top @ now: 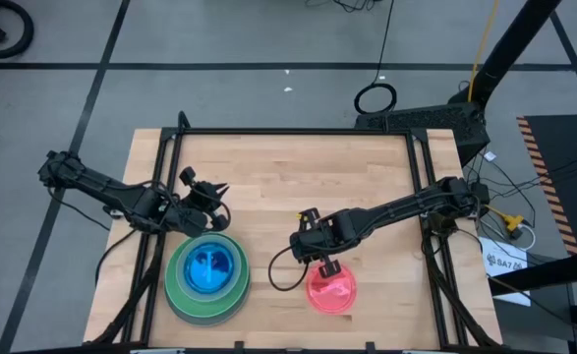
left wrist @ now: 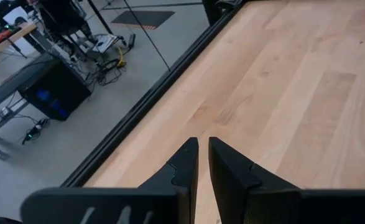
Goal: Stack plastic plates
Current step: Stack the pink plate on the transparent blue plate
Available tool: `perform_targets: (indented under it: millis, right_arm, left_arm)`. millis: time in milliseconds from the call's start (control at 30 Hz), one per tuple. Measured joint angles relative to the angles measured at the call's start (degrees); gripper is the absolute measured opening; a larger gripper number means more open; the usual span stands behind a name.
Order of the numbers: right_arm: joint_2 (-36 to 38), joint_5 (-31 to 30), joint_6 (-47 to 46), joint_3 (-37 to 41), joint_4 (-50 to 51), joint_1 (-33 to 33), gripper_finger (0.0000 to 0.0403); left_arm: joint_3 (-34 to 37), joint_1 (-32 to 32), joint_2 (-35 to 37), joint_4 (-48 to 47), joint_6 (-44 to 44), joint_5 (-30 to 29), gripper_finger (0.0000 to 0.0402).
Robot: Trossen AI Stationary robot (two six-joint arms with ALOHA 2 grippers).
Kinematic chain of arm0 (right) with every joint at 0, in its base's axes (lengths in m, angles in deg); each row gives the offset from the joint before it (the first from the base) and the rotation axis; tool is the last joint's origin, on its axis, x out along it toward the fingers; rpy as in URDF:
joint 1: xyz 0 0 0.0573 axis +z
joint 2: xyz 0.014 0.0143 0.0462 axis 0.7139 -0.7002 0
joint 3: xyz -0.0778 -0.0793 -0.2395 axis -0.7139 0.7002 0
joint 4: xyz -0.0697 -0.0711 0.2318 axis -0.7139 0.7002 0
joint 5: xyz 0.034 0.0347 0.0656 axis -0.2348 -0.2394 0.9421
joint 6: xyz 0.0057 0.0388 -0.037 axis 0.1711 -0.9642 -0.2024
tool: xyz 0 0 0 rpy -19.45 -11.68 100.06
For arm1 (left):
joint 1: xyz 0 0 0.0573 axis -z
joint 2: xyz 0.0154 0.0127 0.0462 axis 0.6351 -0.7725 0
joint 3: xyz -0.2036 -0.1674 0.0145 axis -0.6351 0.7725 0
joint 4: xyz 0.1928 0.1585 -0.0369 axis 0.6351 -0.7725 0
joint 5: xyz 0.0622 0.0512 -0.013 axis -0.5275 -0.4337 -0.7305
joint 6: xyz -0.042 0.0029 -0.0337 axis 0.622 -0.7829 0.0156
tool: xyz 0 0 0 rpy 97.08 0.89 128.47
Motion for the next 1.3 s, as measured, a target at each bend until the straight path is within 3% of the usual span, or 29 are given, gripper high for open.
perform_targets:
  millis: [300, 500, 767, 967, 1100, 1300]
  right_arm:
    - [0.0, 0.0, -2.8, 0.0, 1.9, 0.0, 0.0050]
    - [0.0, 1.2, -11.5, 0.0, 5.9, 0.0, 0.0056]
    - [0.0, 13.1, -23.8, 0.0, 10.1, 0.5, 0.0112]
    - [0.0, 13.5, -30.4, 0.0, 10.1, 3.0, 0.0157]
    - [-0.9, 13.1, -27.2, 1.0, 9.3, 3.9, 0.0170]
    - [-0.2, 12.8, -20.7, 9.3, 5.3, 4.7, 0.0167]
  left_arm:
    - [0.0, 0.0, 0.0, 0.0, 0.3, 0.0, 0.0047]
    - [0.0, 0.0, 0.0, 0.0, 0.3, 0.0, 0.0047]
    - [0.0, 0.0, 0.0, 0.0, 0.1, 0.0, 0.0047]
    - [0.0, 0.0, 0.0, 0.0, 0.1, 0.0, 0.0047]
    - [0.0, 0.0, 0.0, 0.0, 0.2, 0.4, 0.0047]
    - [0.0, 0.0, 0.0, 0.0, 0.3, 0.6, 0.0047]
